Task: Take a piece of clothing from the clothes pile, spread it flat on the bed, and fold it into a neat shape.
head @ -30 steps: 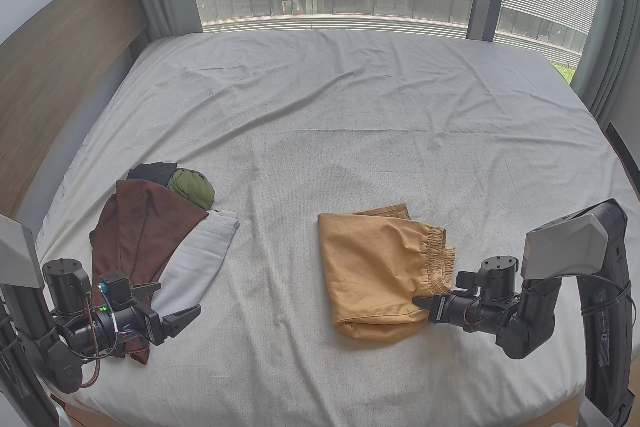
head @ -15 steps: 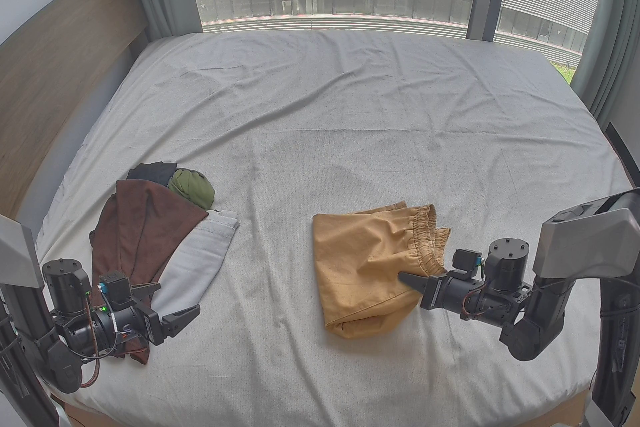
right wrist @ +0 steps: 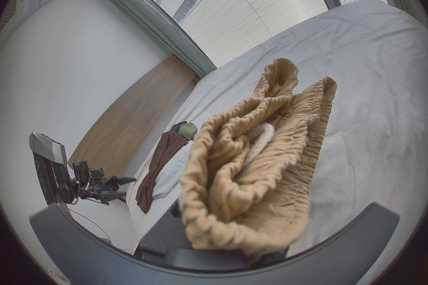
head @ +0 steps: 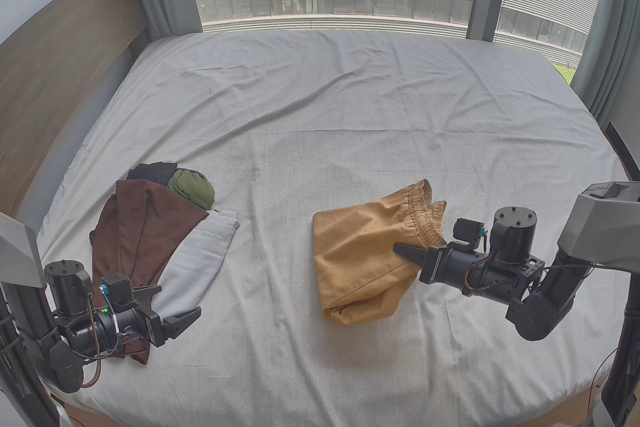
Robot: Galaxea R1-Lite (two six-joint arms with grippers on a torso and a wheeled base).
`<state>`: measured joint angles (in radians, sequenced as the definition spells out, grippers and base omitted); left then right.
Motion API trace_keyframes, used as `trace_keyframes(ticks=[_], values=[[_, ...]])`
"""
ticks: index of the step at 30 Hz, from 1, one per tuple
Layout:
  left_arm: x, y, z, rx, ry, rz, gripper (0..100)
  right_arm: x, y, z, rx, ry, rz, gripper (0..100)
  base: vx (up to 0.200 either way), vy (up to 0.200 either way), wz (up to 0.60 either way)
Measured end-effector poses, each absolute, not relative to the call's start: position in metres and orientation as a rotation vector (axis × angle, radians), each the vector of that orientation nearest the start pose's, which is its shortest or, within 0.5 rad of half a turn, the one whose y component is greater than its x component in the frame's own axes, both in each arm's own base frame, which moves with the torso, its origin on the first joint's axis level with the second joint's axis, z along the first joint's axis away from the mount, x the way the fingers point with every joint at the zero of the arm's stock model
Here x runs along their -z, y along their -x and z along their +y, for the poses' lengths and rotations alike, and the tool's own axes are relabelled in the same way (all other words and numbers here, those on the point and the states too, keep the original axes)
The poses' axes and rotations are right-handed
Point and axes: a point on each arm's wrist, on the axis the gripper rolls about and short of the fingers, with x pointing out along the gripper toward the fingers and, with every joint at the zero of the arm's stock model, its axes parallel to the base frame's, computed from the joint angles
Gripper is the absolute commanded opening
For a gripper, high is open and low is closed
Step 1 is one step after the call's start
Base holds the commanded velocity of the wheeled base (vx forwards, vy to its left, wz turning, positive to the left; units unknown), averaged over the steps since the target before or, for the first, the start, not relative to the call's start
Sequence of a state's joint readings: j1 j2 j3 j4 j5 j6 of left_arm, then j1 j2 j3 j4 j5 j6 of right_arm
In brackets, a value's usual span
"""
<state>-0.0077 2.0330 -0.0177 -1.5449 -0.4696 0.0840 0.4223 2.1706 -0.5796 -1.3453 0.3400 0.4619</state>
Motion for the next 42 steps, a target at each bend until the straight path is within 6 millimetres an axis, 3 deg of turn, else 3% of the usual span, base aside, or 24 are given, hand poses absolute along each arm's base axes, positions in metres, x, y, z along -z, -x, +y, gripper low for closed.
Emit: trace_keyframes(ticks=[24, 37, 42], values=[[-0.035, -0.215, -0.012, 0.490, 0.022, 0.430, 100, -0.136, -0.347, 0.181, -0.755, -0.433, 0.294, 0, 0.000, 0.000, 0.00], [-0.041, -0.214, -0.013, 0.496, 0.015, 0.404, 100, -0.168, -0.383, 0.187, -0.738, -0.439, 0.258, 0, 0.000, 0.000, 0.00], [-0.042, -0.214, -0.013, 0.494, 0.015, 0.400, 100, -0.172, -0.397, 0.191, -0.732, -0.440, 0.255, 0, 0.000, 0.000, 0.00]])
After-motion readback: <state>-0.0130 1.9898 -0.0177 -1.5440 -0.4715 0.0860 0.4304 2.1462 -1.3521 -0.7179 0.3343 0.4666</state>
